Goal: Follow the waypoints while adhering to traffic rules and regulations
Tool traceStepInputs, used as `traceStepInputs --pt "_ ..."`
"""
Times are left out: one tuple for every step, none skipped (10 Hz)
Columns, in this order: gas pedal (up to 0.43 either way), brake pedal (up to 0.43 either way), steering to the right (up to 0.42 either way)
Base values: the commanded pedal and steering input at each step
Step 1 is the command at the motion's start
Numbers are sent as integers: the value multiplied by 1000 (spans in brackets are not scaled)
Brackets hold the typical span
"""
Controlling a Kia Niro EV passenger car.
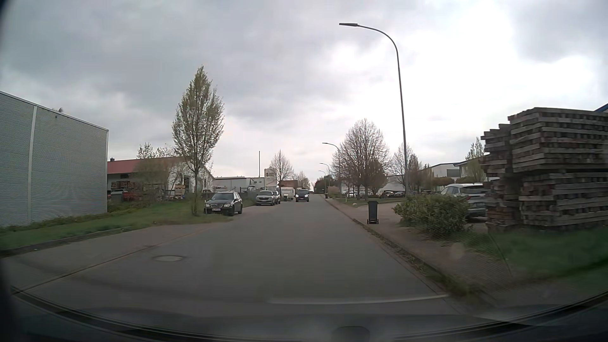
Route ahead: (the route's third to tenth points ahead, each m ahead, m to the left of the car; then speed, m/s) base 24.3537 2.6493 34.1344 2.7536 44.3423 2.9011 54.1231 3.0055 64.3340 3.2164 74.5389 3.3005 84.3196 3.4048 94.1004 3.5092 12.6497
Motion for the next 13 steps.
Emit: traceStepInputs --pt "220 0 -3" --pt "209 0 -1" --pt "209 0 1" --pt "189 0 2" --pt "189 0 1" --pt "189 6 2" --pt "189 0 1" --pt "189 0 0" --pt "189 0 -4" --pt "189 0 -6" --pt "189 0 -7" --pt "197 0 -8" --pt "197 0 -8"
